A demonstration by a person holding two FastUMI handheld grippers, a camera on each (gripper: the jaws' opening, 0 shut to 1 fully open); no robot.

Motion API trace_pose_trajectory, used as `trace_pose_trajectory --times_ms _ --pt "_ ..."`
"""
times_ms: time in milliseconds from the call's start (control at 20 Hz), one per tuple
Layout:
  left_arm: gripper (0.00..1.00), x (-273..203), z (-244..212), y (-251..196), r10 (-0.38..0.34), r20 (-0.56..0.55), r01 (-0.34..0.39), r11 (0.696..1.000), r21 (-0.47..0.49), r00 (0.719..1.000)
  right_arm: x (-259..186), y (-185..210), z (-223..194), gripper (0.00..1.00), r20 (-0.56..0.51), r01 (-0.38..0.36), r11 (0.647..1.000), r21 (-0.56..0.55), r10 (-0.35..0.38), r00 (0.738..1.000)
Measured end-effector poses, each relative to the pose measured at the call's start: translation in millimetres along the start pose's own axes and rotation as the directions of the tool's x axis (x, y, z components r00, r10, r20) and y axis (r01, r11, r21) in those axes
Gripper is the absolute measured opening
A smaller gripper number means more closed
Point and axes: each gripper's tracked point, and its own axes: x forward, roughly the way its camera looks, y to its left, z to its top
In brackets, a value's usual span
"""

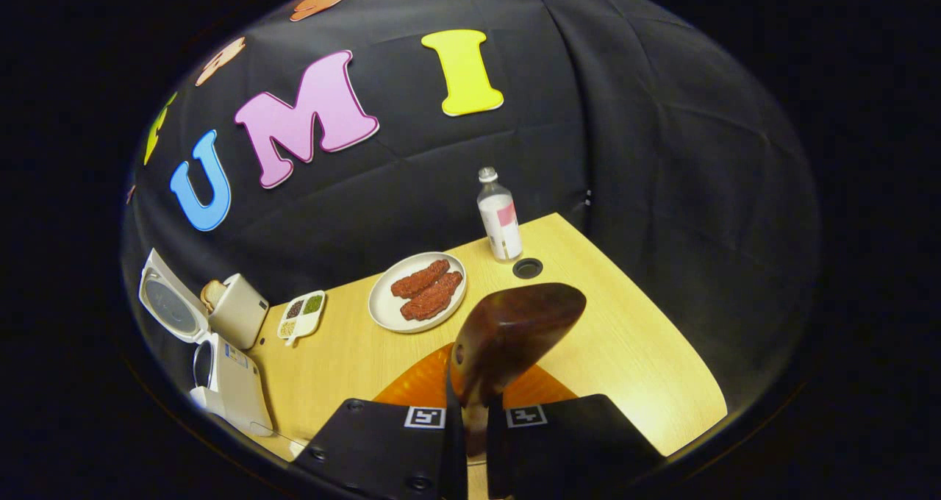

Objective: Close the left gripper, press the button to open the rice cooker; take a wooden spoon from the chopstick holder with the right hand, scoop a spoonful of rice and pour it into the rice cooker, then put the wooden spoon back into the chopstick holder.

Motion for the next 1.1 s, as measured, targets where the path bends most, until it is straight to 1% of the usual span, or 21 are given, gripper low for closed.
trace_pose_trajectory --times_ms 150,250,400,500,600,750,900,1000,1100 --pt "0.98 2 2 10 -0.055 0.039 0.052 0.997 0.059 0.998 -35 11 20 0.15 0.049 0.012 1.000 -0.027 -0.011 0.999" --pt "0.98 7 1 15 -0.099 0.062 0.093 0.992 0.087 0.993 -61 25 27 0.15 0.071 0.016 1.000 -0.017 -0.014 0.997" --pt "0.98 13 -2 28 -0.153 0.077 0.146 0.986 0.083 0.985 -91 56 27 0.15 0.094 -0.001 0.999 -0.038 0.005 0.996" --pt "0.98 17 -1 42 -0.169 0.091 0.162 0.984 0.076 0.981 -108 80 22 0.14 0.100 -0.019 0.997 -0.070 0.026 0.995" --pt "0.98 19 -2 60 -0.170 0.096 0.163 0.984 0.068 0.981 -123 111 11 0.15 0.110 -0.055 0.996 -0.073 0.063 0.992" --pt "0.98 21 -9 84 -0.165 0.086 0.161 0.986 0.045 0.983 -142 158 -8 0.15 0.113 -0.137 0.989 -0.061 0.144 0.983" --pt "0.98 21 -16 106 -0.147 0.079 0.144 0.988 0.048 0.986 -152 197 -35 0.14 0.087 -0.205 0.976 -0.073 0.211 0.974" --pt "0.98 21 -20 112 -0.149 0.069 0.148 0.989 0.017 0.986 -150 212 -57 0.15 0.061 -0.222 0.969 -0.104 0.229 0.971" --pt "0.98 21 -22 121 -0.132 0.067 0.132 0.991 0.004 0.989 -148 221 -79 0.15 0.033 -0.225 0.968 -0.111 0.230 0.973"
